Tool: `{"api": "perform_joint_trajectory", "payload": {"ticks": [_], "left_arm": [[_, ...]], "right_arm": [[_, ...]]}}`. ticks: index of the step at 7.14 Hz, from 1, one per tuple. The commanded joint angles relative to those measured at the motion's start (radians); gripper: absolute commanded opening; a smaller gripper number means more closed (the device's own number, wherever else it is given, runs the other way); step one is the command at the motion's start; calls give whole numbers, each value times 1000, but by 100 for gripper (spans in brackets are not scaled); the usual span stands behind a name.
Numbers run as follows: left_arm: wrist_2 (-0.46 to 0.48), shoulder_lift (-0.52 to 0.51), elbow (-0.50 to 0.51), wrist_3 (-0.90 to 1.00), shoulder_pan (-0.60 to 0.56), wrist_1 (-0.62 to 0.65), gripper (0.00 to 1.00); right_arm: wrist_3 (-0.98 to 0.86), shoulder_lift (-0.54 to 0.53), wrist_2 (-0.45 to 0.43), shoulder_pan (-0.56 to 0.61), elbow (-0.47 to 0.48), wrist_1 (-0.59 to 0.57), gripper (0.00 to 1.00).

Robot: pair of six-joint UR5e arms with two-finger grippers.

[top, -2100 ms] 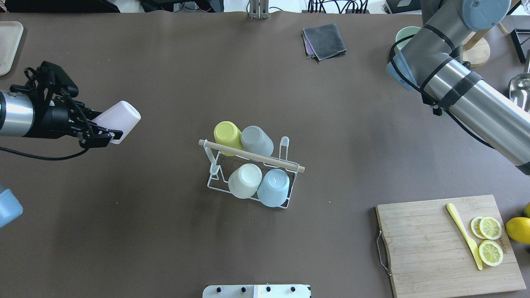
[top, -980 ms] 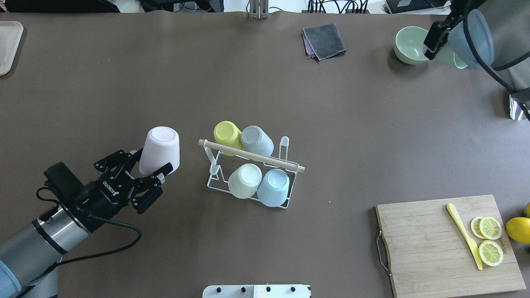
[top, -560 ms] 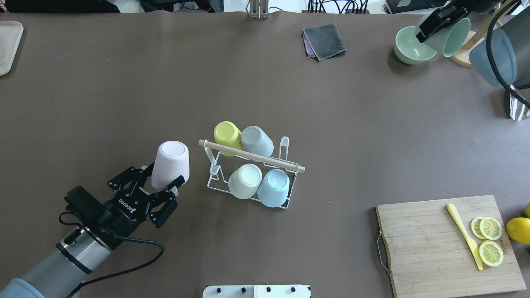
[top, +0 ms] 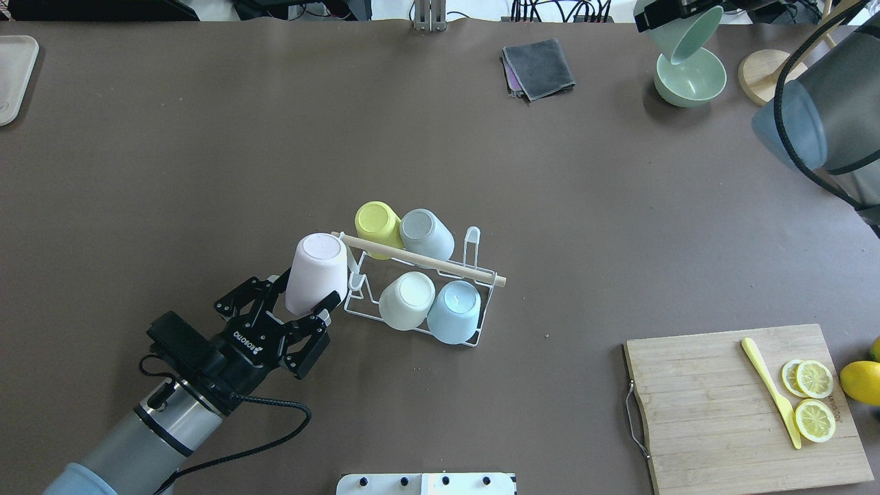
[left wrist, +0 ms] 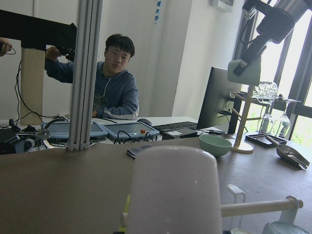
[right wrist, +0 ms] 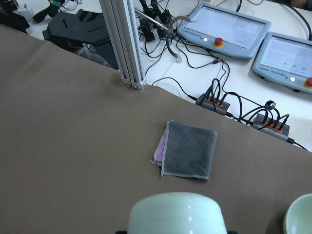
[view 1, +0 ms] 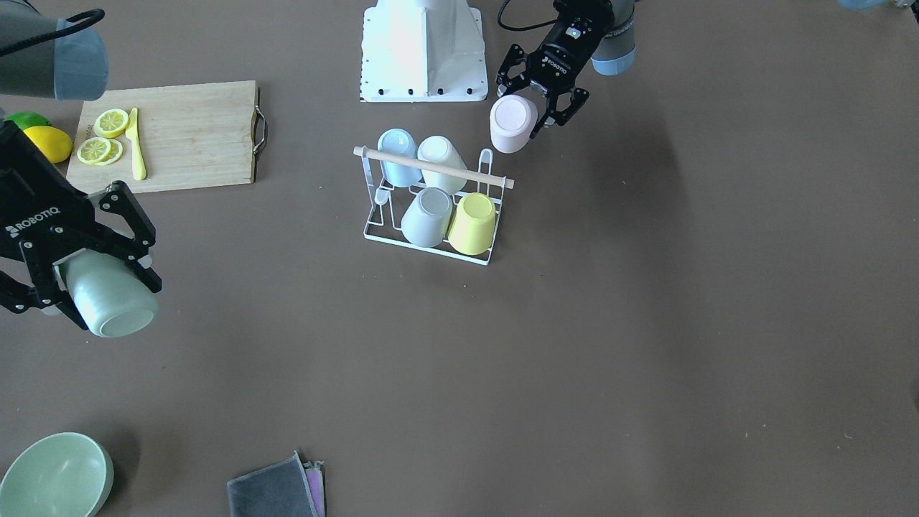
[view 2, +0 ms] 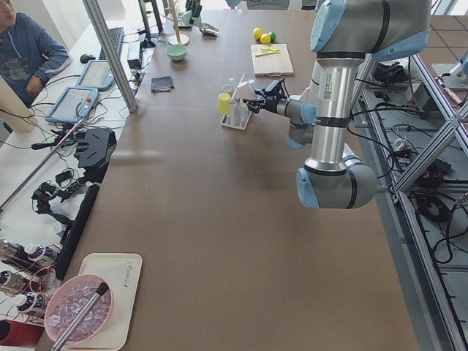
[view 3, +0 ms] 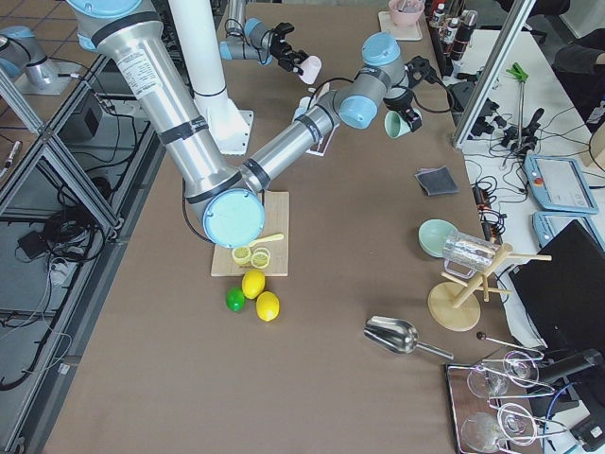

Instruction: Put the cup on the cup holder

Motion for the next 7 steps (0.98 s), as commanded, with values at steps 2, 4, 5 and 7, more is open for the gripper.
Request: {"api": "perform_joint_trajectory", "payload": {"ticks": [2, 4, 5, 7], "left_arm": [[-3, -66, 67, 9, -6, 2, 15], [-3, -83, 82, 7, -6, 2, 16], [-3, -88, 88, 7, -6, 2, 16], [-1, -91, 88, 7, -9, 1, 16]], "right_arm": [[77, -41, -380, -239, -5, 351, 0], [63, -122, -626, -418, -20, 634, 0], [51, -132, -645, -433, -58, 759, 0], [52, -114, -688, -454, -203, 1004, 0]]}}
